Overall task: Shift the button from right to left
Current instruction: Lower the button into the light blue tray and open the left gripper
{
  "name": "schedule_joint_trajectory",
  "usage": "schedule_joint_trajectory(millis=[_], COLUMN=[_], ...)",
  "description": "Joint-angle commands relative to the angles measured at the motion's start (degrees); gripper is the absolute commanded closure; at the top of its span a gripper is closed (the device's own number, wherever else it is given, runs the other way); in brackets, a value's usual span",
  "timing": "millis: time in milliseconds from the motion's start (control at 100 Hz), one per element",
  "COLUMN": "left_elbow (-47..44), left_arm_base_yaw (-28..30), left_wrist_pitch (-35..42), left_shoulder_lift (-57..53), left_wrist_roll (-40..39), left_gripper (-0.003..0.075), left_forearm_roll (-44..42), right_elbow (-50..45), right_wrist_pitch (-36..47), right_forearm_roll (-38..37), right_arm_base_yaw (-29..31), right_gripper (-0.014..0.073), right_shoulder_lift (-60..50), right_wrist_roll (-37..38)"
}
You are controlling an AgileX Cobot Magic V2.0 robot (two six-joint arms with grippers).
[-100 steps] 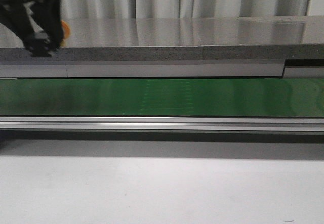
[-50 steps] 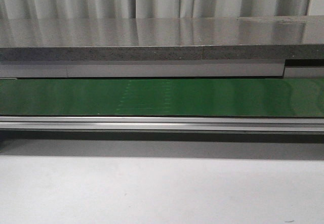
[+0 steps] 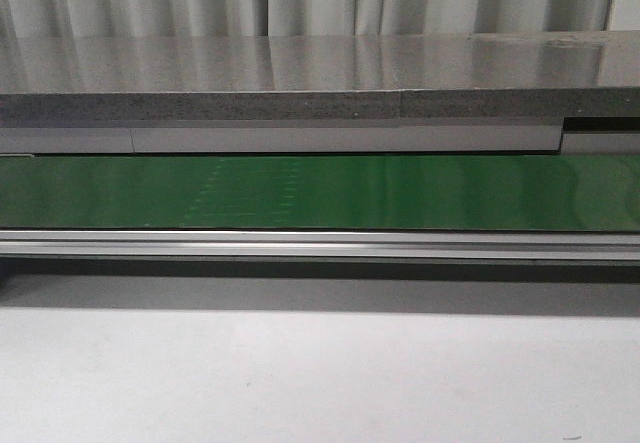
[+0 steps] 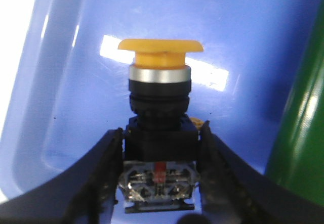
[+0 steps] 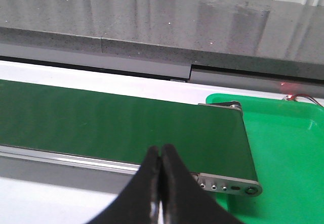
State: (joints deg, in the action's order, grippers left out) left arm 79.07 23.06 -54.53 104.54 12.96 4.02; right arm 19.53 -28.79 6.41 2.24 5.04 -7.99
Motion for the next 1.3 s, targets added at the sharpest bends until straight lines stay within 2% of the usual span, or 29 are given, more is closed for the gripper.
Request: schedule_joint_trajectory(millis=[0, 140, 360, 630, 680, 750, 930, 1110, 1290], left_elbow=[1.2, 1.2, 1.9, 5.2, 5.6, 5.7, 5.7, 5.4, 5.4], left_arm_base_yaw=[0.0, 0.0, 0.0, 0.0, 0.0, 0.0, -0.7, -4.5, -11.6], left_wrist_pitch=[3.1, 3.3, 3.6, 0.1, -0.2, 0.2, 1.1, 1.2, 1.2], left_shoulder_lift=[0.4, 3.7, 4.1, 3.3, 2.3, -0.1, -6.8, -12.8, -19.0], left_wrist_roll=[0.3, 0.3, 0.3, 0.3, 0.3, 0.3, 0.3, 0.3, 0.3], left_gripper=[0.0531, 0.051, 0.0293, 0.0282, 0.03, 0.0379, 0.0742, 0.0741, 0.0741], left_forearm_roll=[1.2, 1.4, 0.9, 0.7, 0.7, 1.6, 9.1, 11.8, 12.0], right_elbow=[1.4, 1.4, 1.4, 1.4, 1.4, 1.4, 1.4, 1.4, 1.4], right_wrist_pitch=[4.7, 4.7, 4.7, 4.7, 4.7, 4.7, 4.7, 4.7, 4.7], right_forearm_roll=[-0.5, -0.5, -0.5, -0.5, -0.5, -0.5, -0.5, -0.5, -0.5], right_arm_base_yaw=[-0.1, -0.1, -0.1, -0.1, -0.1, -0.1, -0.1, -0.1, -0.1], right_gripper=[0.066, 0.066, 0.066, 0.066, 0.066, 0.066, 0.066, 0.066, 0.066], right_shoulder_lift=[0.4, 0.4, 0.4, 0.4, 0.4, 0.4, 0.4, 0.4, 0.4], right_wrist_roll=[-0.4, -0.4, -0.4, -0.4, -0.4, -0.4, -0.4, -0.4, -0.4])
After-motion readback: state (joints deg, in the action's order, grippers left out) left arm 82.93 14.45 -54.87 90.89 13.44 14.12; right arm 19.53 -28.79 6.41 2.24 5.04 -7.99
